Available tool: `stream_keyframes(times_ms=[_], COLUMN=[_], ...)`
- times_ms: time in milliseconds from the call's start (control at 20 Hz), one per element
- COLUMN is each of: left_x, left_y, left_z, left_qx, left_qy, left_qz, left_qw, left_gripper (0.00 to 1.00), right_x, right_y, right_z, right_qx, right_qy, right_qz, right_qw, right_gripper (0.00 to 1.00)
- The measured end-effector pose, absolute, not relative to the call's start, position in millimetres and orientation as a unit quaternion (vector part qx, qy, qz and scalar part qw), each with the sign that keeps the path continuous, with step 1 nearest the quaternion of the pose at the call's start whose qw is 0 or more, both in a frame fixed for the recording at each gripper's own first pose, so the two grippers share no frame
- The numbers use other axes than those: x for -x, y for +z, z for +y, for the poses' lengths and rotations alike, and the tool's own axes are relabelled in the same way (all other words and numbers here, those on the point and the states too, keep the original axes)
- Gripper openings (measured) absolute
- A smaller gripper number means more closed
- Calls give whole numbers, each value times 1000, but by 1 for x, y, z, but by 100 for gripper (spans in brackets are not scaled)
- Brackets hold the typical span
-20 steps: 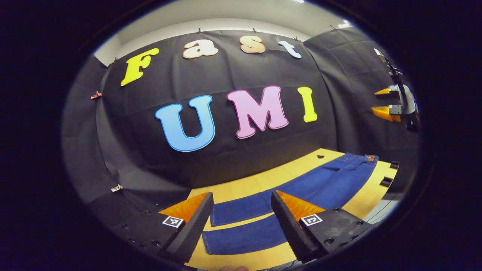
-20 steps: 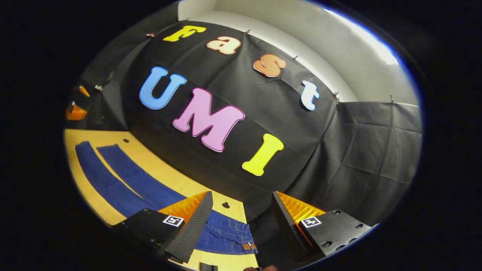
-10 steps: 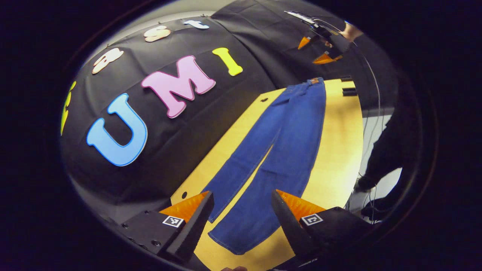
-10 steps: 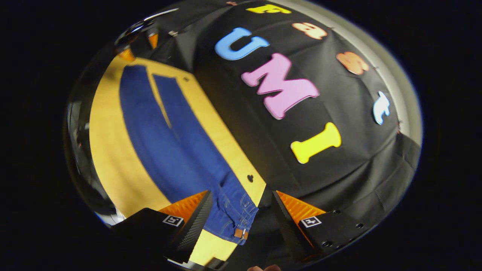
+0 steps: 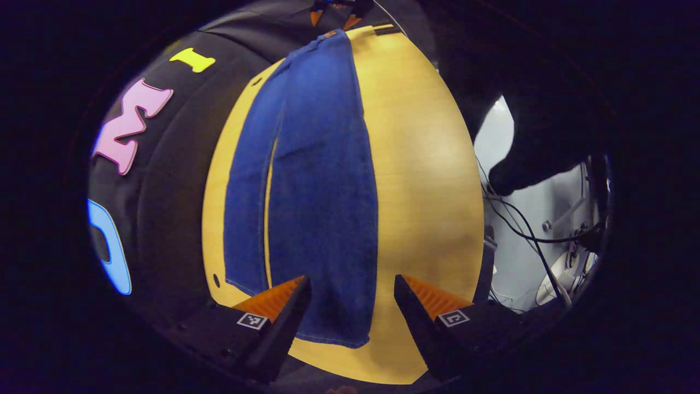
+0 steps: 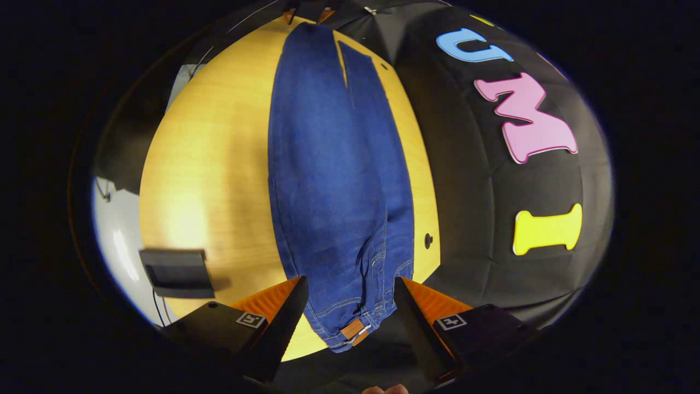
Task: Grasp the waist and the cuffs of the jeans and fold them to make the two legs overlap; first hold the waist and fold one-third of the jeans toward the cuffs, then hold the cuffs and fold the remaining one-third in the same direction to finish folding.
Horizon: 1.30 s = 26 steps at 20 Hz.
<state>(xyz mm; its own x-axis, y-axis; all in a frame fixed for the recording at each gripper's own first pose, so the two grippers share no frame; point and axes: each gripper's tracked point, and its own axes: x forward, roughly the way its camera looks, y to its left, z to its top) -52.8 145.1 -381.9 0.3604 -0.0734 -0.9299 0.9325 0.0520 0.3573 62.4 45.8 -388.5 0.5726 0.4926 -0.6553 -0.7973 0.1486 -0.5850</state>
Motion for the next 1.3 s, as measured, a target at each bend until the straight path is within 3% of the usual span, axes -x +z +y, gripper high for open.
stream_keyframes(times_ms=[200, 300, 450, 600, 700, 1050, 1100, 1150, 1300], left_x=[50, 40, 46, 51, 55, 56, 59, 61, 60], left_y=[-392, -388, -393, -396, -400, -400, -402, -401, -404], left_z=[145, 143, 147, 147, 147, 142, 141, 141, 135], left_qx=[-550, -554, -534, -522, -514, -510, -498, -484, -460], left_qy=[-423, -415, -405, -429, -428, -447, -443, -433, -401], left_qz=[426, 418, 435, 443, 454, 462, 475, 490, 503], left_qw=[581, 589, 602, 589, 588, 572, 574, 581, 612], left_gripper=[97, 92, 94, 91, 82, 76, 68, 66, 31], right_x=[-80, -83, -78, -65, -58, -79, -77, -74, -66], right_y=[-419, -432, -445, -456, -463, -472, -476, -480, -488], right_z=[27, 16, 2, -5, -9, -2, -2, -1, -3], right_qx=[504, 509, 518, 526, 533, 536, 536, 537, 523], right_qy=[459, 461, 467, 481, 493, 491, 495, 502, 501], right_qz=[171, 181, 189, 190, 189, 197, 202, 207, 240], right_qw=[712, 704, 691, 675, 661, 658, 653, 646, 646], right_gripper=[96, 96, 96, 98, 96, 93, 92, 87, 45])
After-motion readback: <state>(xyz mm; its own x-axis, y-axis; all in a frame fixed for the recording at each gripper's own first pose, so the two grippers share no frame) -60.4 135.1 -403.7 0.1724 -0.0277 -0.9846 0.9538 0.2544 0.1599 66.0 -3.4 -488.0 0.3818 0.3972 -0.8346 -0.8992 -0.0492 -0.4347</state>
